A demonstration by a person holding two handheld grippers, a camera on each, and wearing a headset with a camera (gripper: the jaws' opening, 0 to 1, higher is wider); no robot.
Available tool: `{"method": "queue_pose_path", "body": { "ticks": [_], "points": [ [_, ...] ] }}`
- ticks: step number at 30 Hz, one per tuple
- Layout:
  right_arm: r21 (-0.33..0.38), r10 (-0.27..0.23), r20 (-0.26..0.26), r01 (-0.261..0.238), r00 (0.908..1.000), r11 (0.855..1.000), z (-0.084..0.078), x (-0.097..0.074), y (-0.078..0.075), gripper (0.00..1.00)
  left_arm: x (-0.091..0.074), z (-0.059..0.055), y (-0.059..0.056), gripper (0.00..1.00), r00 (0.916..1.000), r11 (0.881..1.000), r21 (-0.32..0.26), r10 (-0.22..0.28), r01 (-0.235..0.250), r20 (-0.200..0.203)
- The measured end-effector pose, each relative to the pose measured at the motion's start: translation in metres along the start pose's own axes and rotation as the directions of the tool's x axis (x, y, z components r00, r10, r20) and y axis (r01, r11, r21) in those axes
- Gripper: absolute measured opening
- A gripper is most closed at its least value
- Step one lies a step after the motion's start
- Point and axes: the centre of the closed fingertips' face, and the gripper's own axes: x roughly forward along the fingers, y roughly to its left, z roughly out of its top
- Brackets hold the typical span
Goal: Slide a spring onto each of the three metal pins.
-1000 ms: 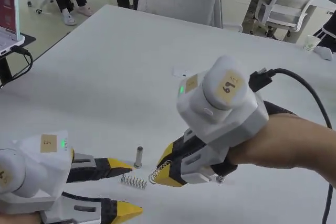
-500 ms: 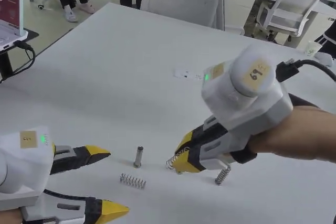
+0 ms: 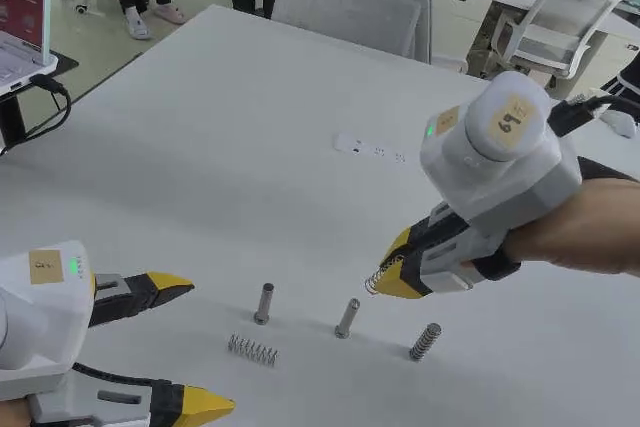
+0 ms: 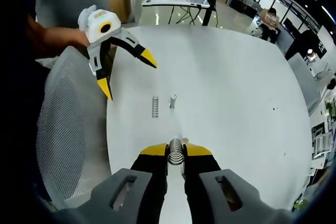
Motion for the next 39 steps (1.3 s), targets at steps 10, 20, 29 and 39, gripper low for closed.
{"method": "queue_pose_path", "body": {
  "ticks": [10,20,29,39],
  "points": [
    [-0.022,0.011,-0.063,-0.012,0.998,1.0,-0.008,0.029,-0.01,0.08,-0.002,0.0,0.001,0.7,1.0,1.0,-0.002,0.003,-0.003,-0.004],
    [-0.022,0.033,-0.092,-0.035,0.9952,0.999,-0.011,0.046,-0.015,0.08,-0.003,-0.001,0.001,0.69,0.9999,1.0,-0.009,0.008,-0.008,-0.012],
    [-0.004,0.049,-0.109,-0.05,0.9928,0.999,-0.017,0.055,-0.017,0.09,-0.004,-0.002,0.002,0.67,0.9998,1.0,-0.013,0.01,-0.01,-0.015],
    [0.0,0.063,-0.119,-0.064,0.9909,0.998,-0.019,0.064,-0.014,0.09,-0.005,-0.005,0.001,0.65,0.9998,1.0,-0.015,0.008,-0.008,-0.02]
  ]
}}
